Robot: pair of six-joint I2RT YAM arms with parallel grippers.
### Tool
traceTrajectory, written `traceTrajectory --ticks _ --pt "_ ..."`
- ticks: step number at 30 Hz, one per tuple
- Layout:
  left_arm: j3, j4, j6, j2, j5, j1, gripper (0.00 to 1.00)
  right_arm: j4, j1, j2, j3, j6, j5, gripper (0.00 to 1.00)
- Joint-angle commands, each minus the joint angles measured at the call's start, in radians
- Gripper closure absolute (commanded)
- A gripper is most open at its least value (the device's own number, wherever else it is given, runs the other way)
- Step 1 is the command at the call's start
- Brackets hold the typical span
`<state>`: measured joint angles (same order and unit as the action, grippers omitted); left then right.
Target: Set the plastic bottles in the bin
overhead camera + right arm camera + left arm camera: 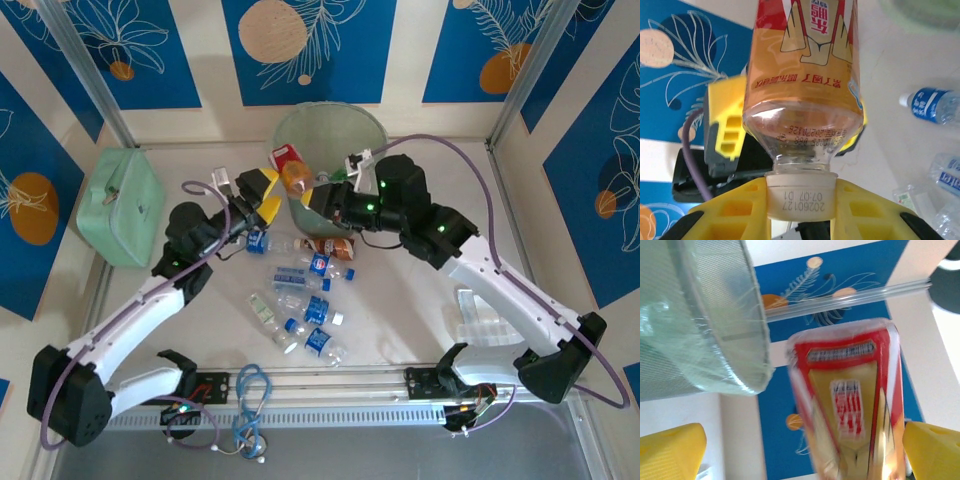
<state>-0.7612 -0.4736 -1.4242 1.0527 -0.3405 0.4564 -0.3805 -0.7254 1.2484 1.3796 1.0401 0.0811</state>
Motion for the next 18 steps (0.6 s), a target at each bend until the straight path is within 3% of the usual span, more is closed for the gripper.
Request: traceTrajectory --ticks 1,8,18 --pt "-0.108 0.335 0.217 -0.080 -0.019 -0.031 0.00 -0.105 0.057 0.011 0.102 -0.066 -0.040 0.74" --pt "-0.237 0.846 0.512 -0.129 0.107 -0.040 0.00 -0.261 0.228 0.107 0.262 -0.137 0.000 0.73" --pt "-0.153 0.963 0.567 -0.155 0.093 -0.041 0.02 -0.329 0.346 0.295 0.441 -0.194 0.092 0.73"
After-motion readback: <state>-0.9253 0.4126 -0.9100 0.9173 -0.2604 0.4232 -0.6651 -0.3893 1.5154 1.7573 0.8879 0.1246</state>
